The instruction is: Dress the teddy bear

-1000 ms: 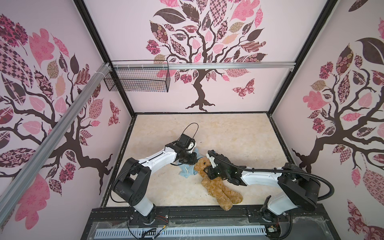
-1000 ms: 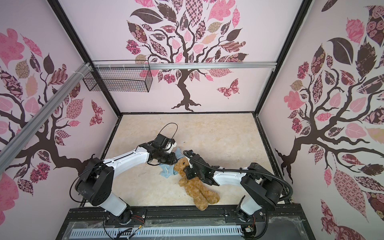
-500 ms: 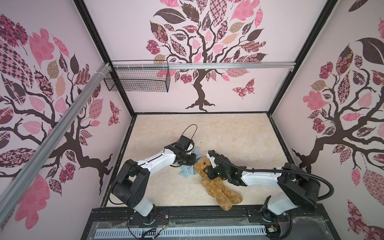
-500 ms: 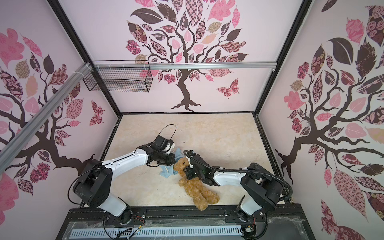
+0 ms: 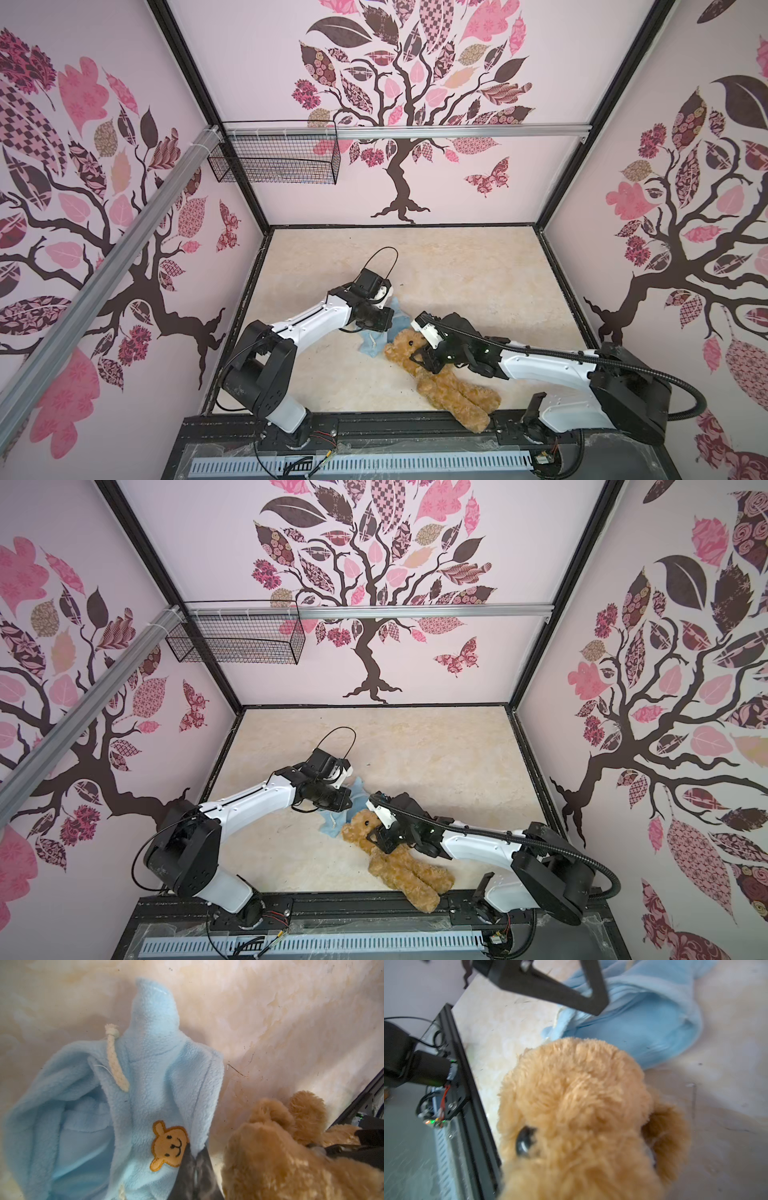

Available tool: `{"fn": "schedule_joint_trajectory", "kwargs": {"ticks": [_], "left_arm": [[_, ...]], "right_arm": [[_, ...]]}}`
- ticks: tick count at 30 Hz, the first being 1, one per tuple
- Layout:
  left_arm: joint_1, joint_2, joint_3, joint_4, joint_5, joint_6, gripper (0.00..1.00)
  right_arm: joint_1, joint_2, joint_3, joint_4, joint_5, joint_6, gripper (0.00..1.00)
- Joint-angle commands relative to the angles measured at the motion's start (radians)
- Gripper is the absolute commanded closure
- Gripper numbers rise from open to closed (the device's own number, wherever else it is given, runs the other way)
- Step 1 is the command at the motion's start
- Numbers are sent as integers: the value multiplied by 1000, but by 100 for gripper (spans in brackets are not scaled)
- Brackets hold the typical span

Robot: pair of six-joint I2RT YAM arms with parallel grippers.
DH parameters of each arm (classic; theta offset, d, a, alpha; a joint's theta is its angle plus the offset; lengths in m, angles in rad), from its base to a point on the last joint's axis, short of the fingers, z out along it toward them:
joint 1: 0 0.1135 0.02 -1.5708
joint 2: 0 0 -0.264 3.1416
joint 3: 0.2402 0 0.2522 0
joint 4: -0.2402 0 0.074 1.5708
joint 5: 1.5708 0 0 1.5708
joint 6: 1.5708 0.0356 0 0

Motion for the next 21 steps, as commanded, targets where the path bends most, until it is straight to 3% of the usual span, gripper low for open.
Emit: {"fn": "schedule_joint_trajectory", "kwargs": {"ticks": [1,8,15,21], "left_arm": [[-2,-42,56,-106,31,85,100],[-2,-67,64,-197,40,160,100],[-2,-83,62,-225,45,195,100],[-2,-85,55,-222,48,205,100]], "right_arm": [[3,-47,16,-27,-182,-87,68],[-141,22,1,126,-488,-102,69],[-167,174,77,135,-473,-140,69],[-172,218,56,212,-287,-96,71]]}}
